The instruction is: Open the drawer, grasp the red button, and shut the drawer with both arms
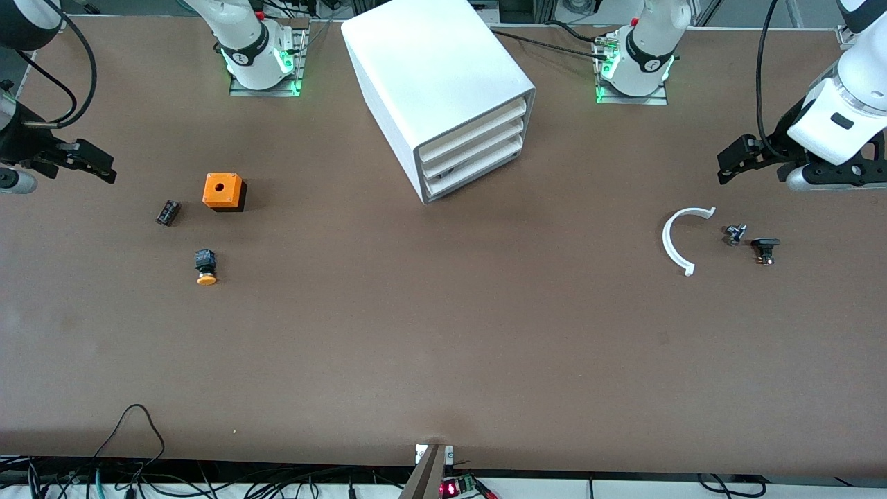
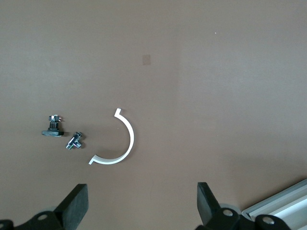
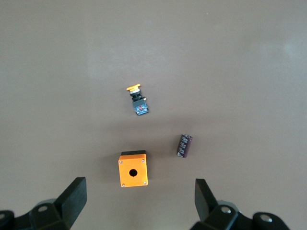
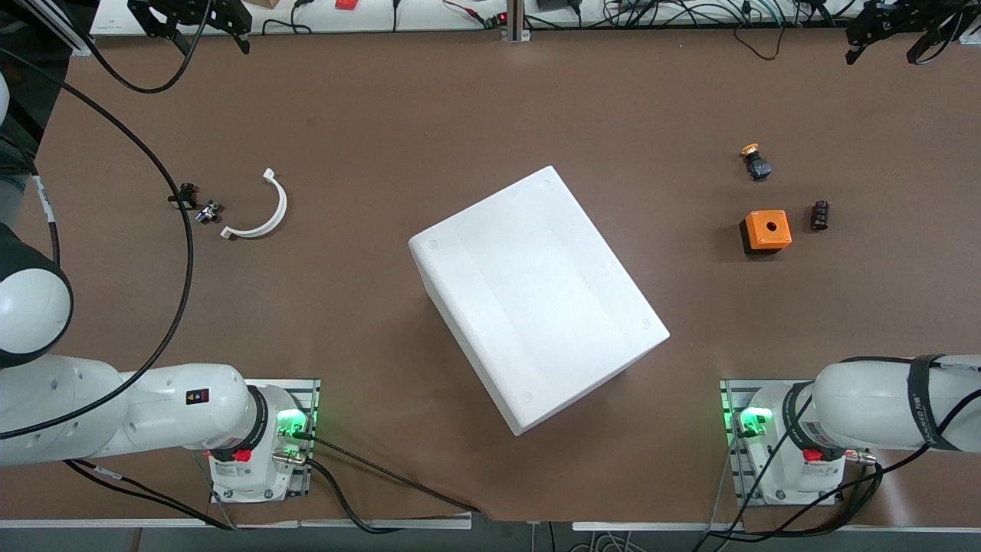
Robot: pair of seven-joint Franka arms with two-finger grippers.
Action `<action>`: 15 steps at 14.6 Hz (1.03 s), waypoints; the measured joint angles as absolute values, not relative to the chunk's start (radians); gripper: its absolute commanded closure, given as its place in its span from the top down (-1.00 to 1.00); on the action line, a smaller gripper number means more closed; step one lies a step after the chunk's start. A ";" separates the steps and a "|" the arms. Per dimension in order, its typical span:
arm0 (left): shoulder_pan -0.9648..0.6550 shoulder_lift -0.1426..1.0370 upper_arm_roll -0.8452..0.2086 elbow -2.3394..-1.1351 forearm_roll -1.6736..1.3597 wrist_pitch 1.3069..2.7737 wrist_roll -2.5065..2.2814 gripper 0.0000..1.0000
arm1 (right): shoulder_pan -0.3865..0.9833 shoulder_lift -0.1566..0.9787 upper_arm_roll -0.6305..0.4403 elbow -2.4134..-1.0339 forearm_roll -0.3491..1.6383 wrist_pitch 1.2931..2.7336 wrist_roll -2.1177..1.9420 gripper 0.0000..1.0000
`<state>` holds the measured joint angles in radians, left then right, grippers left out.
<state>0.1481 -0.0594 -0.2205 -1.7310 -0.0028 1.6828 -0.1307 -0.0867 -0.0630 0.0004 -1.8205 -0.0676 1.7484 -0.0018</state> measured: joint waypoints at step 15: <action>0.139 -0.051 -0.230 -1.722 -0.003 1.682 -0.129 1.00 | -0.089 -0.085 -0.012 -1.838 -0.068 1.709 0.013 1.00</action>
